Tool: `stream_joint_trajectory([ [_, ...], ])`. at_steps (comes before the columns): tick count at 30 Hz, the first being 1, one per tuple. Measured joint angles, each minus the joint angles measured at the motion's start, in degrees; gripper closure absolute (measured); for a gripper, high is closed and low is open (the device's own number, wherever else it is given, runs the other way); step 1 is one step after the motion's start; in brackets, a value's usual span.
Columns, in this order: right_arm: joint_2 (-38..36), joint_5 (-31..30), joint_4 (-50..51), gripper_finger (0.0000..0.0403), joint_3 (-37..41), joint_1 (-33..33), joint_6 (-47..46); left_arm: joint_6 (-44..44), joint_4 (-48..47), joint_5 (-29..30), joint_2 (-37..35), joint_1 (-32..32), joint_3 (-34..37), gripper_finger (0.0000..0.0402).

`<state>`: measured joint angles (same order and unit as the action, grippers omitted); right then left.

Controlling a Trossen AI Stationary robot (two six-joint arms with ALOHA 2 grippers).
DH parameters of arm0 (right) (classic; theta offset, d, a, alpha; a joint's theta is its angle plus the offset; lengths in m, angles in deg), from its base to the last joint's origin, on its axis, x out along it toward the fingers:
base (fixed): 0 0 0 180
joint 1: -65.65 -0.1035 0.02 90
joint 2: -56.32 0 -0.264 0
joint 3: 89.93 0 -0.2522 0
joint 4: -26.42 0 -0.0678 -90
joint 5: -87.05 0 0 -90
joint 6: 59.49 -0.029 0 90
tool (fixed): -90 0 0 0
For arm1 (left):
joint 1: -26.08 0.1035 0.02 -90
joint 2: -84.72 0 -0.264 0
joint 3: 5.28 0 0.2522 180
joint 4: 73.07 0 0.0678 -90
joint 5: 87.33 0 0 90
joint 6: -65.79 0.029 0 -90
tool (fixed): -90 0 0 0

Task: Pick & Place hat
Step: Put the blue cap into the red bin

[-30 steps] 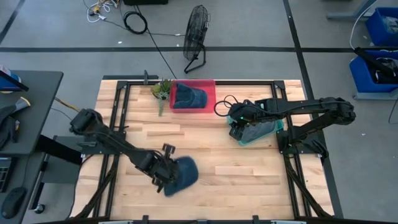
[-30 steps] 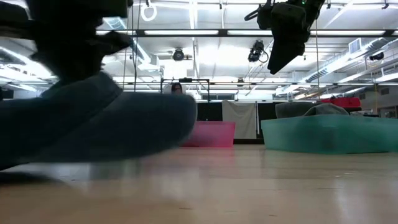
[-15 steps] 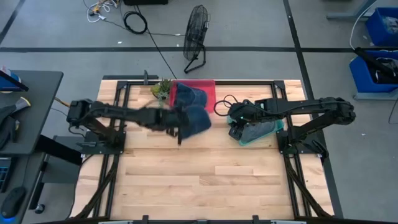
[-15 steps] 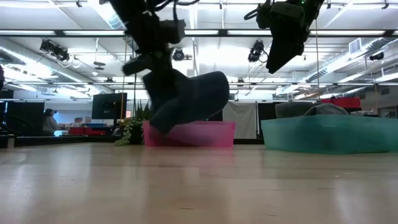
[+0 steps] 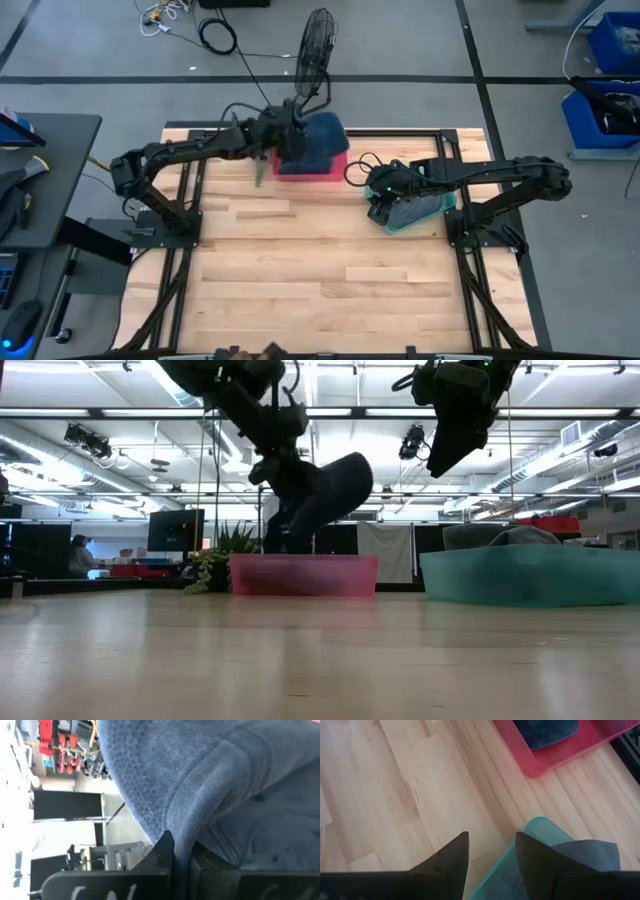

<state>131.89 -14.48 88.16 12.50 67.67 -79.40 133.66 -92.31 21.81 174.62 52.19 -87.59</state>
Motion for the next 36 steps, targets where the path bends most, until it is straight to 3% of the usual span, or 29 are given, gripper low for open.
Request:
stream_joint_trajectory([
  [6, 0.0, 0.0, 0.0, 0.0238, 0.0, 0.0, 1.0, -0.9, -1.4, -9.1, 3.4, 4.3, 0.0, 0.039],
  [17, 0.0, 0.0, -0.2, 0.0238, 0.0, 0.0, 0.9, 13.6, -4.1, -9.9, 9.1, 5.3, 0.0, 0.0381],
  [25, 0.0, 0.0, -1.0, 0.0238, 0.0, 0.0, 0.9, 3.4, -4.1, -10.2, 11.1, 5.5, 0.0, 0.0367],
  [33, 0.0, 0.0, -1.0, 0.0238, 0.0, 0.0, 0.9, 1.0, -2.0, -10.3, 11.5, 5.4, 0.1, 0.0309],
  [36, 0.0, 0.0, -1.1, 0.0238, 0.0, 0.0, 0.9, -2.9, 2.9, -7.4, 11.5, 5.1, 0.1, 0.0281],
])
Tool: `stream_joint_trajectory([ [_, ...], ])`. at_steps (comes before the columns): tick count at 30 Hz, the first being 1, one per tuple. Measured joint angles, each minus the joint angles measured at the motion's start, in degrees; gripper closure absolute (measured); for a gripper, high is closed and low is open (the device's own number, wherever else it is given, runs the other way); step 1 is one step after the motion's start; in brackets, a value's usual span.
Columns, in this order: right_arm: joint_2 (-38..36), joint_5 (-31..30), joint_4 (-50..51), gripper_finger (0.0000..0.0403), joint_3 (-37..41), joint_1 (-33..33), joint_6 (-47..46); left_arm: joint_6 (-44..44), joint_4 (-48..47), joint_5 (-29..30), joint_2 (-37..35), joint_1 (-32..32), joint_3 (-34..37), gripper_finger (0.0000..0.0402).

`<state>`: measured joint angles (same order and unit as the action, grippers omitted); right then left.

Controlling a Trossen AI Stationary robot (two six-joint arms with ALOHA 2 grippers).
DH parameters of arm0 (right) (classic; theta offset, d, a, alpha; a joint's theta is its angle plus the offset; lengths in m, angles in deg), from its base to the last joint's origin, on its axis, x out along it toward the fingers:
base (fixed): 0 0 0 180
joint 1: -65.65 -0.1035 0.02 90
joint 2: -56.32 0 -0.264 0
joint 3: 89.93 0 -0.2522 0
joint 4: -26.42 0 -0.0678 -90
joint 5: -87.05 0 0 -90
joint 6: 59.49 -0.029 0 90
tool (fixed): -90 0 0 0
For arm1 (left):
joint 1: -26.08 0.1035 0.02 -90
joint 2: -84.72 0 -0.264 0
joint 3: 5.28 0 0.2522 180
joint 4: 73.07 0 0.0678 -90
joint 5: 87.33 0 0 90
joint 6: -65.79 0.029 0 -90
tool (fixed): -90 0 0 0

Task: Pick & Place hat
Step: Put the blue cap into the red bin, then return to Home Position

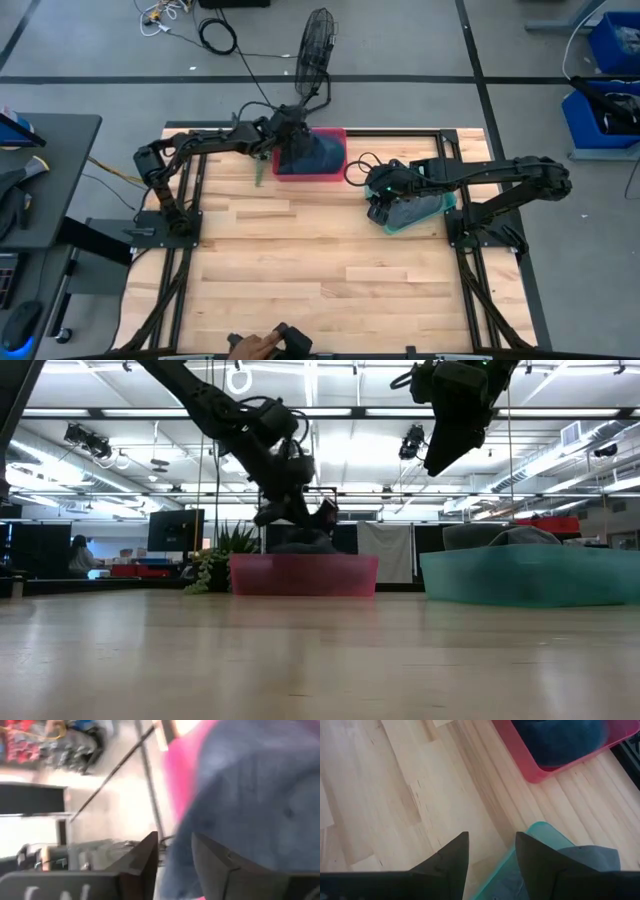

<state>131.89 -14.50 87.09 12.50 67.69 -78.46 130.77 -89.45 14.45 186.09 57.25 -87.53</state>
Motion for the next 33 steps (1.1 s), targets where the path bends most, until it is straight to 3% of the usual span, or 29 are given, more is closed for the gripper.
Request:
stream_joint_trajectory([
  [8, -0.1, 0.6, 1.6, 0.0238, 0.0, 0.0, 0.5, -5.9, 1.4, 7.5, -4.6, -3.3, 0.0, 0.0235],
  [19, -6.1, 0.5, 2.8, 0.0238, 0.0, -0.5, 1.2, -32.4, -14.0, 8.2, -27.1, -7.7, 0.0, 0.0265],
  [23, -11.3, 0.4, 5.3, 0.0238, 0.0, -1.5, 4.3, -39.6, -23.5, 3.2, -36.2, -7.4, -0.1, 0.027],
  [29, -20.3, -2.9, 3.8, 0.0238, 1.4, -4.7, 11.4, -48.5, -41.6, -11.6, -47.7, -5.5, -0.1, 0.0271],
  [33, -26.8, -5.9, 1.0, 0.0238, 6.1, -6.3, 12.2, -51.3, -46.9, -16.7, -54.0, -5.8, 0.0, 0.0271],
])
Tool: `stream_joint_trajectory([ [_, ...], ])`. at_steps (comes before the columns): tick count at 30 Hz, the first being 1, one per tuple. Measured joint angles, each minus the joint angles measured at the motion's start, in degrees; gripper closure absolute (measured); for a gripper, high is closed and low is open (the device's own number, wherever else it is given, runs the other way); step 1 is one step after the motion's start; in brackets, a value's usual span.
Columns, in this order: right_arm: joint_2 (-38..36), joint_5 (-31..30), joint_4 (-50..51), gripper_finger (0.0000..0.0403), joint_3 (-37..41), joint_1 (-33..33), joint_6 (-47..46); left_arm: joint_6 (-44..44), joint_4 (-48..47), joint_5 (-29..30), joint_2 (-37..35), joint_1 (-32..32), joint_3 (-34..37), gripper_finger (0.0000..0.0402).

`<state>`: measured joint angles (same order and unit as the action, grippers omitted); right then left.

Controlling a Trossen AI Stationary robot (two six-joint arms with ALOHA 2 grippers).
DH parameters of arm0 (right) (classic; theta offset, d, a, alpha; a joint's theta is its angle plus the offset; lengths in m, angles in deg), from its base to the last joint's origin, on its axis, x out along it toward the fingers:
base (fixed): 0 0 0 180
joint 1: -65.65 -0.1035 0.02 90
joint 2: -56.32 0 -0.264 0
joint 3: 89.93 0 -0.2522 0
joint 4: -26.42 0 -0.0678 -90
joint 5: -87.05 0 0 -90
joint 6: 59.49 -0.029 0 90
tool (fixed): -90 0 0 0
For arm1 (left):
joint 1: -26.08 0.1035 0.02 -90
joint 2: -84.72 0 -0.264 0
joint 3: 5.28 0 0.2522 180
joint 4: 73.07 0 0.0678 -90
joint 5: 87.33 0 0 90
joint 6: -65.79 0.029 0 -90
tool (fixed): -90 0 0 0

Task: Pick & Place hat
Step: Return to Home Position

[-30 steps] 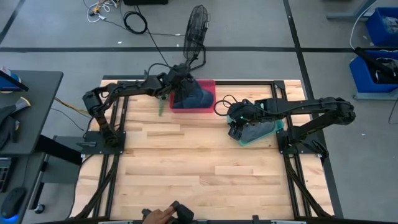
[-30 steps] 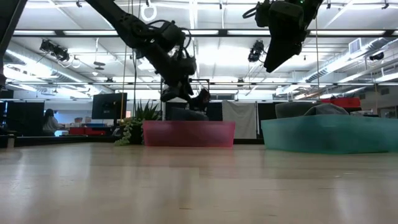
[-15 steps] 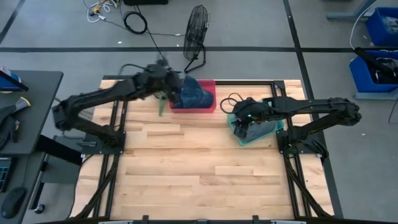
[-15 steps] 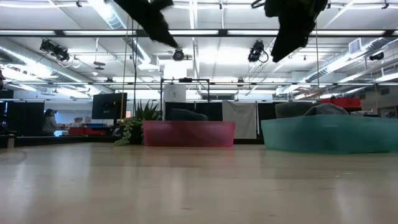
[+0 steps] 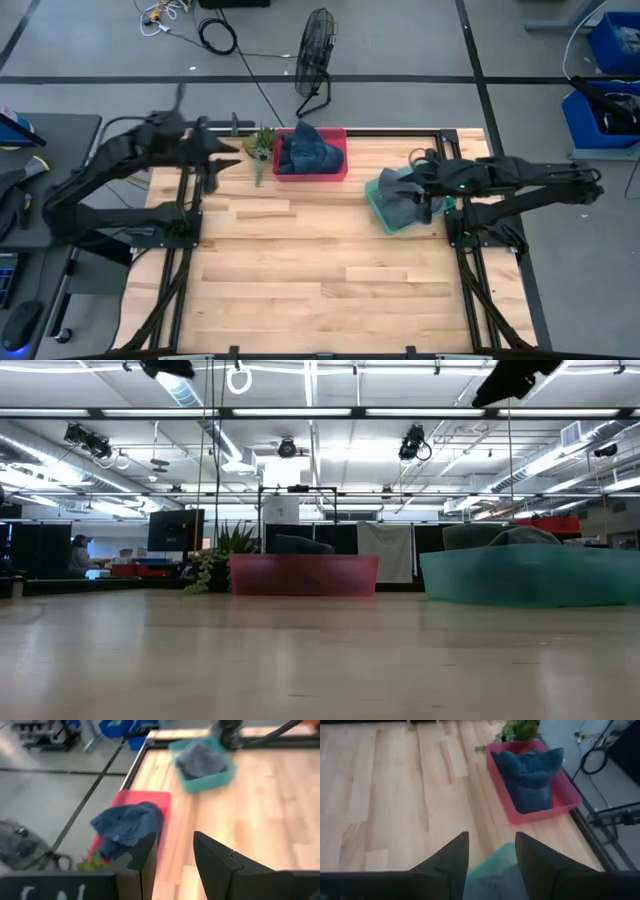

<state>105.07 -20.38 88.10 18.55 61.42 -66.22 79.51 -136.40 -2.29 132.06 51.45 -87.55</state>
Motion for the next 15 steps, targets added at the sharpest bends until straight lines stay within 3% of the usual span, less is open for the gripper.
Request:
stream_joint_trajectory([
  [6, -11.2, 0.9, -8.4, 0.0238, 13.4, -1.2, 3.5, -1.0, 4.9, -2.1, -13.3, -0.8, 6.1, 0.0271],
  [10, -19.0, 2.5, -16.1, 0.0238, 20.7, -1.3, 5.0, -5.0, 13.1, -2.2, -25.0, -0.9, 17.4, 0.0271],
  [15, -26.9, 3.5, -20.1, 0.0238, 24.1, -1.3, 7.0, -10.3, 23.5, -2.1, -36.3, -0.9, 31.8, 0.0271],
])
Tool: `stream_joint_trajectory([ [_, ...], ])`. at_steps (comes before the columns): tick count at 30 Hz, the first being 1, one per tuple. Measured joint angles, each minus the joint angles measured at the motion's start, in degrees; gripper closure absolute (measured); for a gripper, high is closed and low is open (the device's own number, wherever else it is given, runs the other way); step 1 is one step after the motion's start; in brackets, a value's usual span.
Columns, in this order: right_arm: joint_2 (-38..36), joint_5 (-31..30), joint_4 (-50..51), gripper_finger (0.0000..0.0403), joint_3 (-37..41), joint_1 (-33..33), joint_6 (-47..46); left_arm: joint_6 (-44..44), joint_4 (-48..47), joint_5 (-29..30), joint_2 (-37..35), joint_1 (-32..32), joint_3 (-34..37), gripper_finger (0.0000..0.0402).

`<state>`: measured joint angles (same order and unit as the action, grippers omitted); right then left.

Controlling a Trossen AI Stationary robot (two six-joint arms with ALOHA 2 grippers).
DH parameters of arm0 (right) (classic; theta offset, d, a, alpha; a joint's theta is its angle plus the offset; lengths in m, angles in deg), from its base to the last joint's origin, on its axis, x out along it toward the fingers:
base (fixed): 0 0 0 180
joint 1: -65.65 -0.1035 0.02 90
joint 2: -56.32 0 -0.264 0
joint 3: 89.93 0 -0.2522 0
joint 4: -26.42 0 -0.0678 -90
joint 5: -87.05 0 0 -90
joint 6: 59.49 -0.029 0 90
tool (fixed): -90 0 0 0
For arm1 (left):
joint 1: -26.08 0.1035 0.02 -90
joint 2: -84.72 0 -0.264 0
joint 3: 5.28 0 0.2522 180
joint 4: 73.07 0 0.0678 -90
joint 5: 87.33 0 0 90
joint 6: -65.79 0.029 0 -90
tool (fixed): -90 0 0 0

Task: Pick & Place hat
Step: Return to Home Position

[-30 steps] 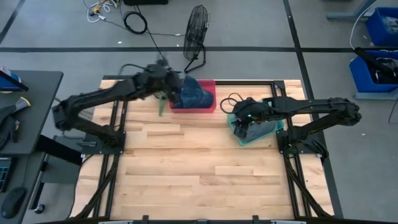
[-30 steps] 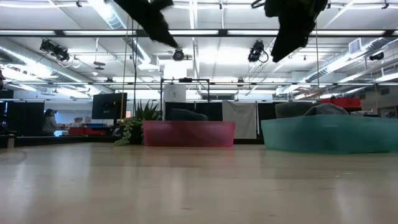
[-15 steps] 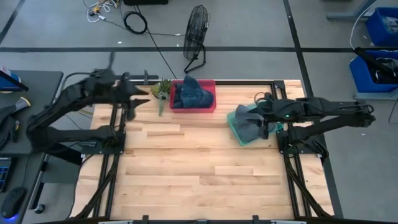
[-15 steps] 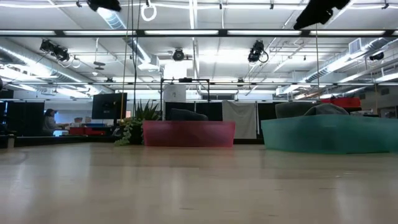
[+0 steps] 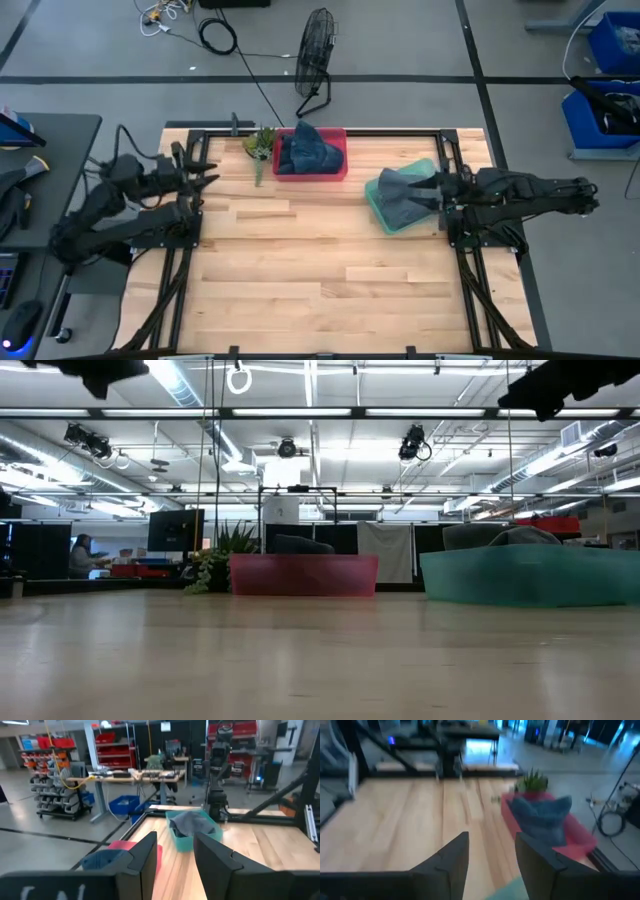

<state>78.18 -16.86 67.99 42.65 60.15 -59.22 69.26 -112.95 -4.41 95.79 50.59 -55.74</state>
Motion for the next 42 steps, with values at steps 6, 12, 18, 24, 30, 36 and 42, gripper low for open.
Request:
stream_joint_trajectory([
  [6, -7.9, 1.5, -5.2, 0.0238, 6.1, 0.0, -2.7, 0.3, 9.5, 0.1, -7.4, 0.0, 11.4, 0.0271],
  [12, -14.4, 1.5, -10.0, 0.0238, 13.9, 0.0, -4.4, -0.2, 12.4, -0.5, -10.9, 0.0, 15.2, 0.0271],
  [18, -19.7, 2.0, -13.2, 0.0238, 20.6, 0.0, -3.9, -2.0, 12.8, -1.8, -10.9, 0.0, 17.7, 0.0271],
  [24, -21.8, 2.0, -14.4, 0.0238, 24.2, 0.0, -4.3, -3.3, 24.1, -2.2, -10.8, 0.0, 25.4, 0.0271],
  [30, -21.8, 1.9, -14.6, 0.0238, 24.2, 0.0, -4.3, -5.8, 34.3, -2.4, -10.7, 0.0, 33.6, 0.0271],
  [36, -21.9, 2.0, -13.5, 0.0238, 24.2, 0.0, -4.5, -7.3, 35.2, -2.4, -10.4, 0.0, 36.2, 0.0271],
  [42, -21.9, 1.9, -14.2, 0.0238, 25.8, 0.0, -4.3, -4.4, 35.3, -2.4, -10.4, 0.0, 36.2, 0.0271],
])
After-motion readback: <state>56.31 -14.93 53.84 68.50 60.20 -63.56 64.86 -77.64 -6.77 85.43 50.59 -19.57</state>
